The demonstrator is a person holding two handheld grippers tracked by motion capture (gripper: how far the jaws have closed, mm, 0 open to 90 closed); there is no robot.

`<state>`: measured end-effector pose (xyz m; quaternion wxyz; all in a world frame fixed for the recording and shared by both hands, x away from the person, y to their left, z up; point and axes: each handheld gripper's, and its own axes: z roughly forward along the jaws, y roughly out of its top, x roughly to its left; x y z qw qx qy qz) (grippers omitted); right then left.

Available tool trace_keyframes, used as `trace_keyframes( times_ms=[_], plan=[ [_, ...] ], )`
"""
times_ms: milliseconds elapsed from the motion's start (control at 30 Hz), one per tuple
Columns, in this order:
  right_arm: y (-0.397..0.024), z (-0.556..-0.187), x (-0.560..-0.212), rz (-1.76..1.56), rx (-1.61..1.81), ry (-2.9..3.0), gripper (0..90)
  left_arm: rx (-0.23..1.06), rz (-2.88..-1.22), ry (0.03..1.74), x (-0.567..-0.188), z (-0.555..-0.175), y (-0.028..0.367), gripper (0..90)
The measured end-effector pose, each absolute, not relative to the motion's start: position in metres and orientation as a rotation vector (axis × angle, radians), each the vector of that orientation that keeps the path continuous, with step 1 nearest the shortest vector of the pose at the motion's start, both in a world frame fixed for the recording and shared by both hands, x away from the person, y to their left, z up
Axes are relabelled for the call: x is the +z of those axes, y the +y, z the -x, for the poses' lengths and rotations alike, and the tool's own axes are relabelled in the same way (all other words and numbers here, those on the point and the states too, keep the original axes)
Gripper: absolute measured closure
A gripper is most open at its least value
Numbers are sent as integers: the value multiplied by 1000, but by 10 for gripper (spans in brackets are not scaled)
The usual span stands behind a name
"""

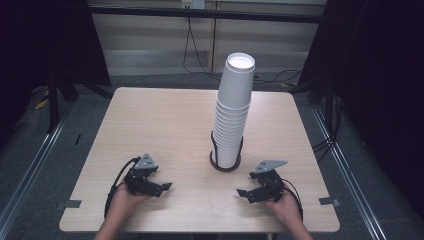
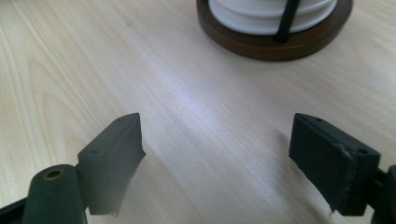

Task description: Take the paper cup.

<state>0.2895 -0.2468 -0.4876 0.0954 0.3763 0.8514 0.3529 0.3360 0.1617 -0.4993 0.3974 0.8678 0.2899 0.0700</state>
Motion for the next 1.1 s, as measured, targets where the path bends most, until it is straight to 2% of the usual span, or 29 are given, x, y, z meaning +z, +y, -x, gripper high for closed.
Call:
trace_keyframes(
  times_ms=[400, 567, 700, 1100],
  plan=[
    [-242, -304, -415, -1059, 1258, 2373, 178, 44, -2142, 686, -448, -352, 145, 164],
    [-237, -311, -387, -1002, 1254, 2347, 173, 69, -2179, 645, -418, -360, 135, 172],
    [-239, -320, -364, -1028, 1283, 2297, 172, 61, -2133, 607, -385, -368, 127, 176],
    [-236, -340, -321, -1008, 1300, 2239, 170, 81, -2122, 529, -326, -387, 101, 183]
  ],
)
